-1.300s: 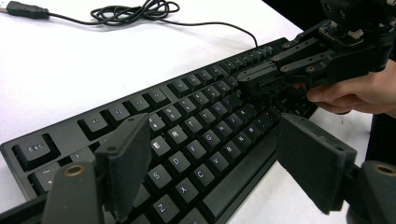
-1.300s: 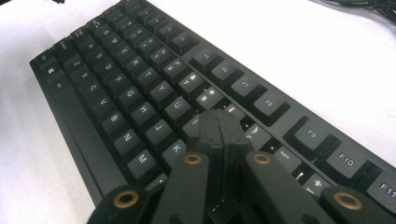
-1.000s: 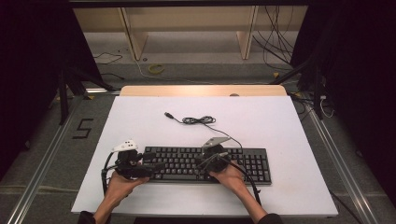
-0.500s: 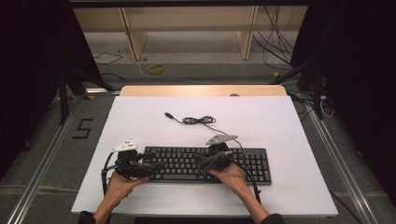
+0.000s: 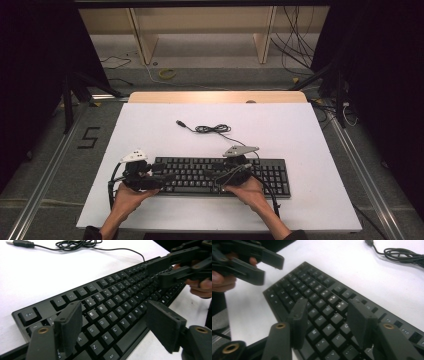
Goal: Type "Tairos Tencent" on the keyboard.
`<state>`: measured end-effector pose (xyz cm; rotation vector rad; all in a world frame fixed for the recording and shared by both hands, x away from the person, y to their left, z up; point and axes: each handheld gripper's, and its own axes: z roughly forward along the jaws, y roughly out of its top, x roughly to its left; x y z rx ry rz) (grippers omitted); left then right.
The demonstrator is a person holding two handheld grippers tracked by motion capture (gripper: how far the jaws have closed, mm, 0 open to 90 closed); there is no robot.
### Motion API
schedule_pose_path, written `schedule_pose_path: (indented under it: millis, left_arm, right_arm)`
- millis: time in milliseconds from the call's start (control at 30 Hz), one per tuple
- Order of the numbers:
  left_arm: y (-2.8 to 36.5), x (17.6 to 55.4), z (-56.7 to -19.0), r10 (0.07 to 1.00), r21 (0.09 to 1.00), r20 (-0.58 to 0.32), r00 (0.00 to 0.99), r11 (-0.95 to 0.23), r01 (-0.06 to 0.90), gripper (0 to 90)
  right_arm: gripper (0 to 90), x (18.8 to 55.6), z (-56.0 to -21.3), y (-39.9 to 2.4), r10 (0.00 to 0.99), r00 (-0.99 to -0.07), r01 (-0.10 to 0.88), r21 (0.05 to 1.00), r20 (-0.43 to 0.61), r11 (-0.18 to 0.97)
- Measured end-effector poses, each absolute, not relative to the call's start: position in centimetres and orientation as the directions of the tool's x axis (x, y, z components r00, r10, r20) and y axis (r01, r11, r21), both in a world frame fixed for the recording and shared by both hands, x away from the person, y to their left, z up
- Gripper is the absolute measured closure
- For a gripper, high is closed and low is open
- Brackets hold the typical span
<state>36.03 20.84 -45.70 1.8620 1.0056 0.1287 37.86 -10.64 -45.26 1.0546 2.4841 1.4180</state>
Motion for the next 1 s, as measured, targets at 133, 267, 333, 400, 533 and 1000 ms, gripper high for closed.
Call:
schedule_pose_path:
  millis: [133,267,333,400,533,1000]
  left_arm:
    - [21.1,36.1,-45.8,0.699,0.790,-0.320,0.640,-0.176,0.588,33.0]
    - [21.3,36.2,-45.8,0.718,0.785,-0.313,0.622,-0.173,0.594,40.1]
    - [21.4,36.3,-45.9,0.727,0.778,-0.310,0.613,-0.177,0.603,43.6]
    - [21.4,36.3,-46.1,0.731,0.774,-0.303,0.612,-0.186,0.605,49.1]
    - [21.3,36.3,-46.2,0.737,0.772,-0.274,0.618,-0.215,0.598,60.5]
    - [20.2,36.6,-46.9,0.717,0.748,-0.226,0.660,-0.306,0.589,88.9]
  right_arm:
    - [43.4,37.6,-45.0,-10.6,0.611,-0.752,0.521,0.790,0.246,0.324]
    - [41.1,37.4,-44.9,-10.6,0.611,-0.754,0.517,0.794,0.243,0.322]
    - [39.8,37.3,-44.9,-10.6,0.610,-0.754,0.517,0.793,0.244,0.323]
    - [39.3,37.2,-44.9,-10.5,0.607,-0.758,0.513,0.794,0.241,0.326]
    - [38.9,37.0,-44.8,-10.5,0.602,-0.761,0.508,0.798,0.240,0.325]
    - [34.2,36.5,-44.8,-10.9,0.602,-0.764,0.500,0.801,0.229,0.329]
